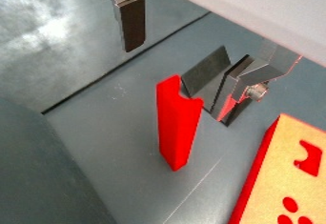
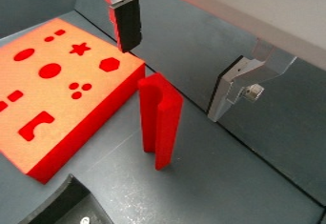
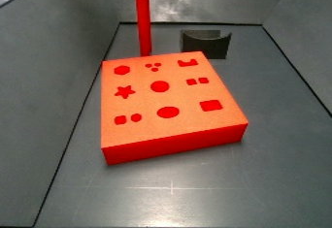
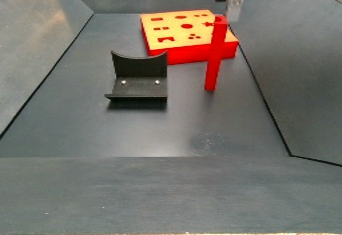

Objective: Pick up the arch object. Move up. Rotate the arch object. Move to above the board. Insert the arch object.
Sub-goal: Rotate the arch object, then move to above the board.

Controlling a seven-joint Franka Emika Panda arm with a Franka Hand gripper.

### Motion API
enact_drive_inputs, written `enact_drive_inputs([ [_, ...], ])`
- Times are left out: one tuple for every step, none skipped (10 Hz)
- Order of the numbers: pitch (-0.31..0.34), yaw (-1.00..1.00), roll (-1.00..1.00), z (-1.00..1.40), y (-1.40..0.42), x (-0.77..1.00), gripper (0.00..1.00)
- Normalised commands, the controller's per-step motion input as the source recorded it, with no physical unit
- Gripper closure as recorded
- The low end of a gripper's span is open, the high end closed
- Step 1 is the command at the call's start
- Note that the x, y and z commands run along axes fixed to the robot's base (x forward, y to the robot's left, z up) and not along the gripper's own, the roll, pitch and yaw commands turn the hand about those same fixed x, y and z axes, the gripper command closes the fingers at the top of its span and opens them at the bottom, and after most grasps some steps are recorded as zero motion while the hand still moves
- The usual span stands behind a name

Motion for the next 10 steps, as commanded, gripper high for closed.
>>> enact_drive_inputs([
  [-0.003, -0.08, 0.01, -1.0, 0.01, 0.02, 0.0],
  [-0.015, -0.07, 0.02, -0.99, 0.01, 0.02, 0.0],
  [-0.034, -0.05, 0.03, -0.79, 0.02, 0.01, 0.0],
  [-0.041, -0.05, 0.03, -0.64, 0.02, 0.01, 0.0],
  [-0.046, -0.03, 0.04, -0.43, 0.02, 0.01, 0.0],
  [-0.045, -0.03, 0.04, -0.33, 0.02, 0.01, 0.0],
  [-0.037, -0.02, 0.05, 0.0, 0.0, 0.0, 1.0],
  [-0.25, -0.54, 0.29, 1.0, 0.32, -0.08, 1.0],
  [-0.242, -0.52, 0.28, 1.0, 0.31, -0.09, 1.0],
  [-0.175, -0.36, 0.16, 1.0, 0.28, -0.09, 1.0],
])
